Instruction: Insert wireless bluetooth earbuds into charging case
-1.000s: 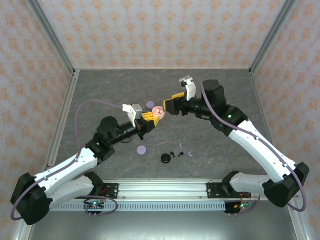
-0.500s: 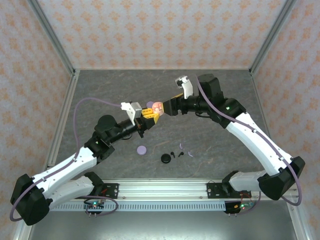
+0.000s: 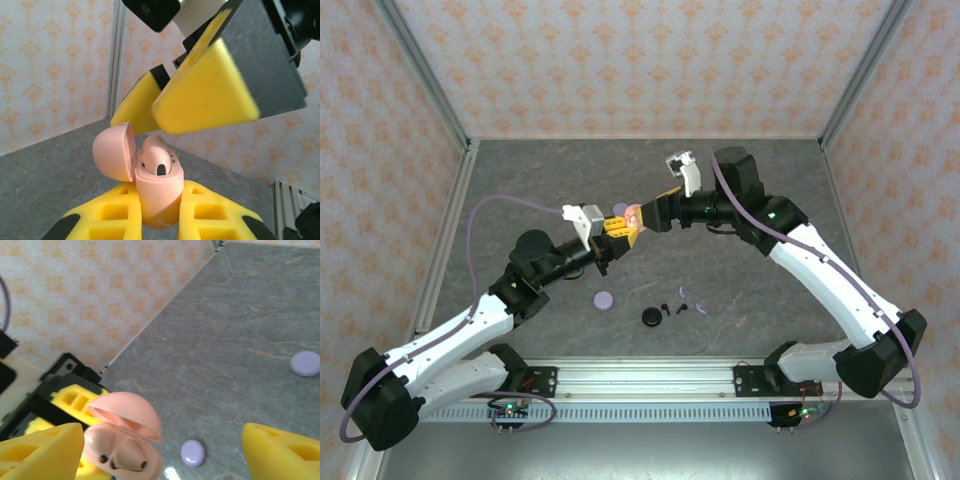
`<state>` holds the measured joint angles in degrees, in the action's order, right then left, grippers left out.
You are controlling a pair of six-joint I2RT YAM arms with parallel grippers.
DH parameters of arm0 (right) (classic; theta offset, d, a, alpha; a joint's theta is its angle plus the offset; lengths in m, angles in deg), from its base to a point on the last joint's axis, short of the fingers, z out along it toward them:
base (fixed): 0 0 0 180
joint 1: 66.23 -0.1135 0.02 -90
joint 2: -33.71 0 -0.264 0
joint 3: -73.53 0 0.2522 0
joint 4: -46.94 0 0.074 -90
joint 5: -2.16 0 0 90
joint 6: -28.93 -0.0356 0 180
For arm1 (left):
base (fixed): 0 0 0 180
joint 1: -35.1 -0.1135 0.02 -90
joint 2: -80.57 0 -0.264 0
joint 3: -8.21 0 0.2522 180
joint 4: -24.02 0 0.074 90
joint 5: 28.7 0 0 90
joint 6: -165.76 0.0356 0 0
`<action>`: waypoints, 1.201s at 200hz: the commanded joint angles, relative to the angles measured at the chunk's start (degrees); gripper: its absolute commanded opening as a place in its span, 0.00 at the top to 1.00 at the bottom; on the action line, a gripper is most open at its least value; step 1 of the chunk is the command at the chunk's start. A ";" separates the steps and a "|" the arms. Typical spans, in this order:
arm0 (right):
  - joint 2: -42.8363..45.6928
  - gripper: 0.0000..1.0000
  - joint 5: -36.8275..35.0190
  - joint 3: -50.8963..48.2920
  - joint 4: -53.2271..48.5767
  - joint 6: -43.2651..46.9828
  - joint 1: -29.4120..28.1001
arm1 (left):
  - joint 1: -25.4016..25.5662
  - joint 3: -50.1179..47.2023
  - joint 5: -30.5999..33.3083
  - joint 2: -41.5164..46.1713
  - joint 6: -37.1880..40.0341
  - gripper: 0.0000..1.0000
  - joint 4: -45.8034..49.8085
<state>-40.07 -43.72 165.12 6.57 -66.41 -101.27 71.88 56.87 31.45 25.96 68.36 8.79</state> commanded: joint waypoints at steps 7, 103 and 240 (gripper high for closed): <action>-0.71 0.17 8.96 -1.04 6.01 -3.79 0.23 | 0.49 1.57 -1.37 0.16 0.64 1.00 -2.65; 0.21 0.32 14.36 -0.78 9.99 -4.57 0.24 | 0.53 1.32 -0.96 -0.62 0.55 1.00 -1.53; 7.08 0.28 -22.27 -2.97 -2.31 0.75 0.33 | -0.12 4.79 11.02 -4.85 1.05 1.00 19.81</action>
<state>-34.63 -50.71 160.79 8.73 -67.04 -100.95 72.23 58.11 35.74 24.32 68.36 16.98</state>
